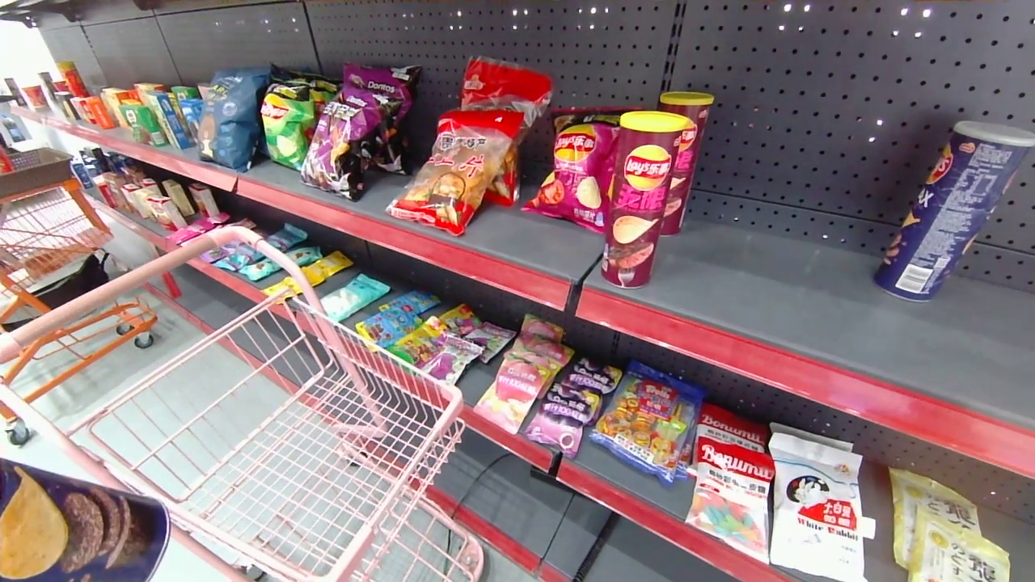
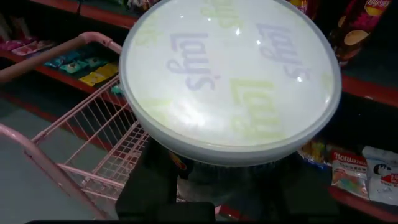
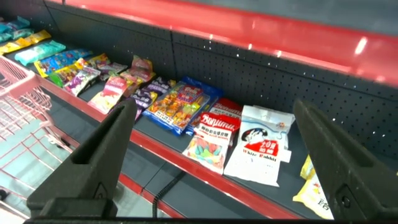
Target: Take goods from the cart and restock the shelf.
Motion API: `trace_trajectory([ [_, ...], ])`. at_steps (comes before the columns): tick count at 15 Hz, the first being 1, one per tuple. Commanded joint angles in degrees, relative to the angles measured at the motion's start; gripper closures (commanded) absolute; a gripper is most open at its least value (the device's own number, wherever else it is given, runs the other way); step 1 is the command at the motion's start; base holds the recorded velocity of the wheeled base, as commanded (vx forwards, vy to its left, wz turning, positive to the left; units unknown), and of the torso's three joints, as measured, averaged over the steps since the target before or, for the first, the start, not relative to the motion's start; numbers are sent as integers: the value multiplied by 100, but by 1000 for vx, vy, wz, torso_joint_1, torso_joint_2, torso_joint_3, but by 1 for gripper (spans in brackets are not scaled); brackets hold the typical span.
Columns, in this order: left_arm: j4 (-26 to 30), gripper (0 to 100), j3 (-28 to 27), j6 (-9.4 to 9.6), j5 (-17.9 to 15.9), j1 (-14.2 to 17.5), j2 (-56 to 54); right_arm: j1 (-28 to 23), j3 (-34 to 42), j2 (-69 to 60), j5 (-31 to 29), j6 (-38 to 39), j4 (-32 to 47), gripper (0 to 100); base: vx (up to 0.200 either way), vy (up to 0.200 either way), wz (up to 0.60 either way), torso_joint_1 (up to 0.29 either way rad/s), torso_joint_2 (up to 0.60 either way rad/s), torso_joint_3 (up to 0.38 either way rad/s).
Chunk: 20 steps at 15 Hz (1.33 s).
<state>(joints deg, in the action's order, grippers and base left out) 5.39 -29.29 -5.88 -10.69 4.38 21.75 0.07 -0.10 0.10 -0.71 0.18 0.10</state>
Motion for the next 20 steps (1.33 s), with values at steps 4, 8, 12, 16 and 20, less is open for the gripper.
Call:
trace_trajectory([
  [4,-3,100,20,51,6,2,-145,1,1,-1,-8,8,-1,0,0,0,0,221,-544,-310],
  [8,6,100,73,78,6,2,-232,1,1,-1,0,8,-1,0,0,0,0,176,-411,-239],
  [12,15,100,117,87,6,2,-329,1,1,-1,-8,17,-10,0,0,0,-450,79,-190,-110],
  [16,76,100,126,166,6,2,-426,1,1,-1,-8,17,-1,0,0,0,-600,11,-5,-7],
  [20,156,100,161,552,6,-7,-435,1,1,-1,-8,17,-1,0,0,0,-600,1,2,1],
])
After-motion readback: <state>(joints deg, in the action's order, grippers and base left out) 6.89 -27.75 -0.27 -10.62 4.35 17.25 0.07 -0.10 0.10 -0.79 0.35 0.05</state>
